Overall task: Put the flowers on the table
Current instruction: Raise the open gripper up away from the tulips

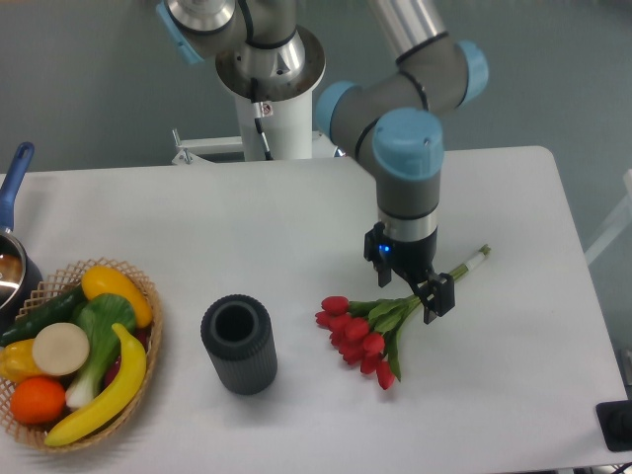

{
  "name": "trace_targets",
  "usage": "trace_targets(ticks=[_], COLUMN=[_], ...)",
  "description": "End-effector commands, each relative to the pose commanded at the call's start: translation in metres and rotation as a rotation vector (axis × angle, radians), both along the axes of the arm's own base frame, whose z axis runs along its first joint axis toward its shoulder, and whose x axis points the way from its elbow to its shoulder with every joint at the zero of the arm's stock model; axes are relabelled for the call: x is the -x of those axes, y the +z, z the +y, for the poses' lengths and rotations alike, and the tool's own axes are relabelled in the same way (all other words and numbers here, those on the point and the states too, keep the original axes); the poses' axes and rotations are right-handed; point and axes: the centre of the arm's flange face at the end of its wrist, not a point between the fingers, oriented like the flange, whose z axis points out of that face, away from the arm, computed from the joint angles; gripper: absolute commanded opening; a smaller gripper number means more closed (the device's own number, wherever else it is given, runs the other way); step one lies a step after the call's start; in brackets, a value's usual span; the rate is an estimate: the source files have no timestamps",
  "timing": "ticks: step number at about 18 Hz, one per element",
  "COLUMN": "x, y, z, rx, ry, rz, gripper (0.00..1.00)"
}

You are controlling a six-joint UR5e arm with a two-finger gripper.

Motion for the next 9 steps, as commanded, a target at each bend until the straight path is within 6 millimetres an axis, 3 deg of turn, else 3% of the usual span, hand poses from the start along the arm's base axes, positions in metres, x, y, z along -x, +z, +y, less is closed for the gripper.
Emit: trace_targets(ticks=[5,9], x=[0.015,0.042], y=[0.058,0.085], z=[-0.037,-0.074], rx=[-0.041,-0.005], ry=[-0.006,-0.083], rz=[-0.028,-0.06], gripper=[1.0,1.0])
